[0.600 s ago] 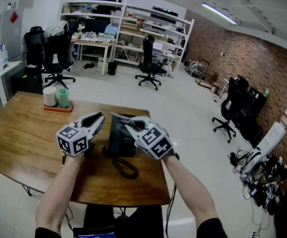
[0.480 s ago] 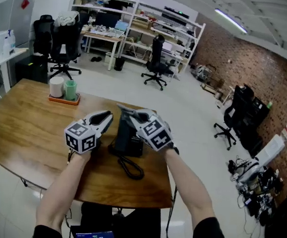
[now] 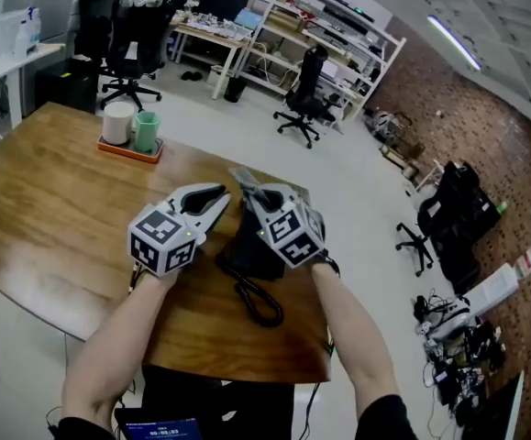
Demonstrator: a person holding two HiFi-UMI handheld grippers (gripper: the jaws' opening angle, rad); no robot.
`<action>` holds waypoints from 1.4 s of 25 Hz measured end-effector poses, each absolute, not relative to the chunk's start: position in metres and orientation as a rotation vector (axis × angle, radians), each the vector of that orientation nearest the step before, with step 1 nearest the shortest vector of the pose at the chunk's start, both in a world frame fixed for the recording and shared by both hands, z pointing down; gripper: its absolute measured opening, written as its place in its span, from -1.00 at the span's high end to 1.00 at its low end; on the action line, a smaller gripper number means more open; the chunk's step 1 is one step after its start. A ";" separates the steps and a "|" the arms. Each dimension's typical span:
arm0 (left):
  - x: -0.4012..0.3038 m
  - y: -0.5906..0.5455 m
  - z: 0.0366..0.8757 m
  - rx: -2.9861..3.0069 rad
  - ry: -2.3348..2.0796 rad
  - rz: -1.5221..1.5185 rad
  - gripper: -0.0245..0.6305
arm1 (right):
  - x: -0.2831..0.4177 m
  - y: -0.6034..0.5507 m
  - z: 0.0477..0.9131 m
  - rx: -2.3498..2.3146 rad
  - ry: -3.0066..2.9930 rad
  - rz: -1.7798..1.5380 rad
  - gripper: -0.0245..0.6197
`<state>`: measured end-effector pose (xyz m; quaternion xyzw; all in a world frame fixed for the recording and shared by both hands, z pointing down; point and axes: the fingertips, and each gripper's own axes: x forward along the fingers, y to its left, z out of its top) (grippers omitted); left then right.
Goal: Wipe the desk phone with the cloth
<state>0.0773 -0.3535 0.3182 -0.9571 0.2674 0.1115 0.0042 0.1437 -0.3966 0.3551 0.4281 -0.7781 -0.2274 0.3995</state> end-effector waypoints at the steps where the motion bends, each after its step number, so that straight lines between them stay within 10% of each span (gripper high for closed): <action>1: 0.075 -0.355 0.318 -3.008 0.845 0.364 0.82 | 0.137 -0.381 0.362 1.005 -1.971 -0.577 0.85; 8: 0.078 -0.356 0.324 -3.028 0.812 0.348 0.82 | 0.108 -0.251 0.424 0.384 -1.922 -0.579 0.84; 18: 0.078 -0.355 0.322 -3.039 0.809 0.393 0.82 | 0.153 -0.421 0.329 1.200 -1.948 -0.596 0.84; 35: 0.080 -0.351 0.317 -3.022 0.784 0.372 0.82 | 0.109 -0.254 0.412 0.465 -1.947 -0.618 0.85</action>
